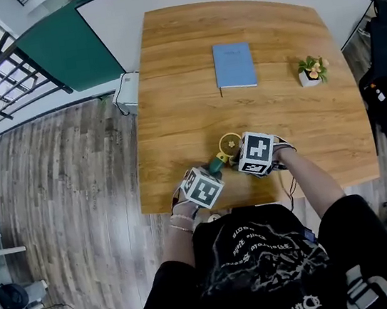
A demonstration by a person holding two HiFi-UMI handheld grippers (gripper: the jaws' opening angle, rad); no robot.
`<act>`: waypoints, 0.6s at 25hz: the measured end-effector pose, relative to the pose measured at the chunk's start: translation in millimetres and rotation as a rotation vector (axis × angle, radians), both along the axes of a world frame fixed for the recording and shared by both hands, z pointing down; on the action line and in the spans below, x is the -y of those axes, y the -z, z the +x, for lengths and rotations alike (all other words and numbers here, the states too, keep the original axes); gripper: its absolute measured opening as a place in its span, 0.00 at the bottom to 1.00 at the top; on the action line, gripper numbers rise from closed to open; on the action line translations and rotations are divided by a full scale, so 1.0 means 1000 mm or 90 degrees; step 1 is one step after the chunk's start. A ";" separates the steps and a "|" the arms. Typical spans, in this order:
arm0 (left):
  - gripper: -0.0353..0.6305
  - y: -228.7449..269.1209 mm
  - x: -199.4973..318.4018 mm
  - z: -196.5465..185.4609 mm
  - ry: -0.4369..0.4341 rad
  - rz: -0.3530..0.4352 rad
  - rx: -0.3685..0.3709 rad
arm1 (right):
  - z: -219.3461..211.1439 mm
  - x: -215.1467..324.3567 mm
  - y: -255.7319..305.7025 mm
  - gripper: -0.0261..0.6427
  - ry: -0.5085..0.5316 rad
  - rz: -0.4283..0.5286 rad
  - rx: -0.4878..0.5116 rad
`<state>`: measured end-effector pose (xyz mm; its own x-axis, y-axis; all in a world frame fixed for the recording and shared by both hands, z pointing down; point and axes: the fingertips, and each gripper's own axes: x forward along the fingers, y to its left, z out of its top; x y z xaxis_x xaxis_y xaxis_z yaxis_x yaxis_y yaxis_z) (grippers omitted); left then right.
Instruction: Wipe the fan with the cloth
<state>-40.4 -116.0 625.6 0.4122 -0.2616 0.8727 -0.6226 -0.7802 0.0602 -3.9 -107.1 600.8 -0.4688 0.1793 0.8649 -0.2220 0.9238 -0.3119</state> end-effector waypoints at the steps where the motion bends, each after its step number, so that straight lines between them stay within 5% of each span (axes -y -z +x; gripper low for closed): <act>1: 0.31 0.000 -0.002 0.001 -0.009 0.002 0.000 | -0.004 0.000 0.000 0.09 0.009 0.002 0.003; 6: 0.31 0.001 -0.008 0.006 -0.043 -0.001 -0.009 | -0.021 -0.006 -0.002 0.09 0.075 0.008 0.009; 10: 0.31 0.002 -0.007 0.004 -0.020 -0.005 -0.070 | -0.030 -0.014 -0.004 0.08 0.118 0.001 0.024; 15: 0.30 0.003 -0.011 0.005 -0.060 0.033 -0.098 | -0.042 -0.026 -0.003 0.08 0.183 0.005 0.027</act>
<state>-35.7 -105.3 622.7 0.5643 -0.2586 0.7840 -0.5335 -0.8390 0.1073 -46.1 -81.1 603.9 -0.4362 0.3034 0.8471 0.0619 0.9493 -0.3081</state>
